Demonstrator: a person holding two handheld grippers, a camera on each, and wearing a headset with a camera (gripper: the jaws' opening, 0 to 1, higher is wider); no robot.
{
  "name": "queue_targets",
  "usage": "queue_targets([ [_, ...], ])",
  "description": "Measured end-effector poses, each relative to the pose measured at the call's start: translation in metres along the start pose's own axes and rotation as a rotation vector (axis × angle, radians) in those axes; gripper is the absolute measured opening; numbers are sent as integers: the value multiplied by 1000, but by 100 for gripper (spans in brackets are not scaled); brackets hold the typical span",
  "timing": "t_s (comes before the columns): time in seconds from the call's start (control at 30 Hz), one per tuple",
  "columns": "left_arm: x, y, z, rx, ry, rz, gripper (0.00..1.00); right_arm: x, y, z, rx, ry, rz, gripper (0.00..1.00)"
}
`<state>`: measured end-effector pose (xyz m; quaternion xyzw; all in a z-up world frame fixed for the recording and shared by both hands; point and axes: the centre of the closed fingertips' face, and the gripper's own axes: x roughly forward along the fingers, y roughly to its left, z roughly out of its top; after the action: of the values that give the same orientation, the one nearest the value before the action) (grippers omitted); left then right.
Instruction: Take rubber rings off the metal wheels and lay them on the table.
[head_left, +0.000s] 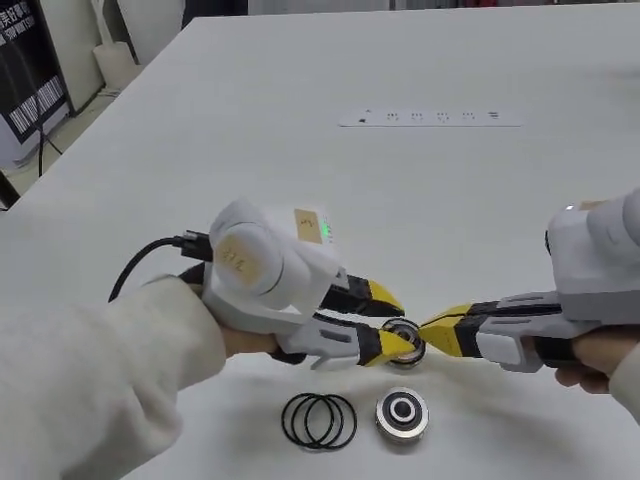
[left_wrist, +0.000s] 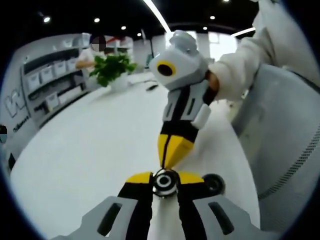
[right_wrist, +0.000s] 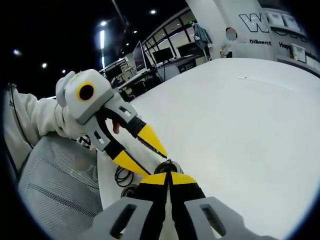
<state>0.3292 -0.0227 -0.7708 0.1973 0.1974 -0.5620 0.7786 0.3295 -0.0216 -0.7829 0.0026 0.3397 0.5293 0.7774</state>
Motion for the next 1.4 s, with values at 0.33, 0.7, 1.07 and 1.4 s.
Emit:
queue_targets([
  [0.33, -24, 5, 15, 9, -32, 27, 33, -6, 4, 10, -21, -18, -6, 0],
  [0.7, -65, 7, 36, -15, -95, 79, 51, -14, 10, 20, -44, -35, -10, 0],
  [1.07, -111, 14, 42, -29, -122, 175, 65, -19, 20, 29, -67, -49, 0, 0],
  [1.4, -145, 8, 39, -56, -141, 232, 75, -20, 32, 34, -88, -46, 19, 0],
])
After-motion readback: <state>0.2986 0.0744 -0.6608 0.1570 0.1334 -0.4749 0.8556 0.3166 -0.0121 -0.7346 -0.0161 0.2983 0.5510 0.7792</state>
